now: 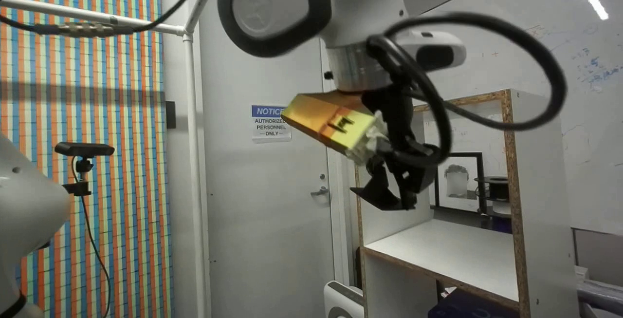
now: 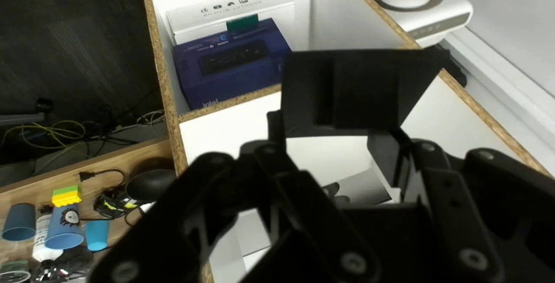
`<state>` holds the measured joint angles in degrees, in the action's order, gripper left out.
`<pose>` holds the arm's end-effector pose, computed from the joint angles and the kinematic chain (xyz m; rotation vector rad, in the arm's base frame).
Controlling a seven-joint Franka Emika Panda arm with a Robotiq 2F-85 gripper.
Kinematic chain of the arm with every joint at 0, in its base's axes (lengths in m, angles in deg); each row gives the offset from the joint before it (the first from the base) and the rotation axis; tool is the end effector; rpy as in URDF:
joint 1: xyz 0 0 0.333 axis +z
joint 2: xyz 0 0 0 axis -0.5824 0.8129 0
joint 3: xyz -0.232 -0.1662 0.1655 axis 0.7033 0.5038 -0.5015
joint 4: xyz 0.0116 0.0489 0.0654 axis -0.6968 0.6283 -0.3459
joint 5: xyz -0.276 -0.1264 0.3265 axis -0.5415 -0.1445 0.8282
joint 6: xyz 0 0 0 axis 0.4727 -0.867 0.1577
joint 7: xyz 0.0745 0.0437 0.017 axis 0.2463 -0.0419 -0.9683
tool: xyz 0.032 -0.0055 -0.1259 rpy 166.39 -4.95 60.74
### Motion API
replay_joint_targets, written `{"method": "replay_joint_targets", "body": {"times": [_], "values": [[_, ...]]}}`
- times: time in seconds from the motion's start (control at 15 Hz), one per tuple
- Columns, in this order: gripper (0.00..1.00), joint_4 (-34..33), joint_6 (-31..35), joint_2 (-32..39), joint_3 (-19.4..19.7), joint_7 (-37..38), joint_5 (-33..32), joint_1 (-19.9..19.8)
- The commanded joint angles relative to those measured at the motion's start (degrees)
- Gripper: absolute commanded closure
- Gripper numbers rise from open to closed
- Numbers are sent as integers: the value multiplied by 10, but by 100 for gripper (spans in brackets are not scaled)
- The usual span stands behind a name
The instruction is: Pick up the black object from the shelf and put it on top of the cabinet
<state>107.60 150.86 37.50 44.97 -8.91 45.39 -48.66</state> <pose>0.4246 -0.2729 0.4483 -2.7949 0.1819 -0.6498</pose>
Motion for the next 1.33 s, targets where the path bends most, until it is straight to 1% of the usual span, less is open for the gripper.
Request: {"method": "replay_joint_targets", "body": {"times": [0.0,0.07,0.13,0.27,0.4,0.6,0.73,0.8,0.93,1.13,1.27], "values": [[75,-34,-55,-95,24,57,13,-7],[75,-62,-57,-95,32,74,23,0],[75,-75,-44,-101,39,84,34,8],[75,-111,-9,-96,51,102,66,29],[75,-148,25,-76,61,112,101,54],[75,-212,48,-15,79,117,146,98],[75,-258,47,38,90,115,184,119],[75,-281,40,64,93,114,205,123],[75,-327,18,119,91,116,243,117],[75,-388,-22,194,70,129,286,83],[75,-419,-44,230,51,138,298,56]]}}
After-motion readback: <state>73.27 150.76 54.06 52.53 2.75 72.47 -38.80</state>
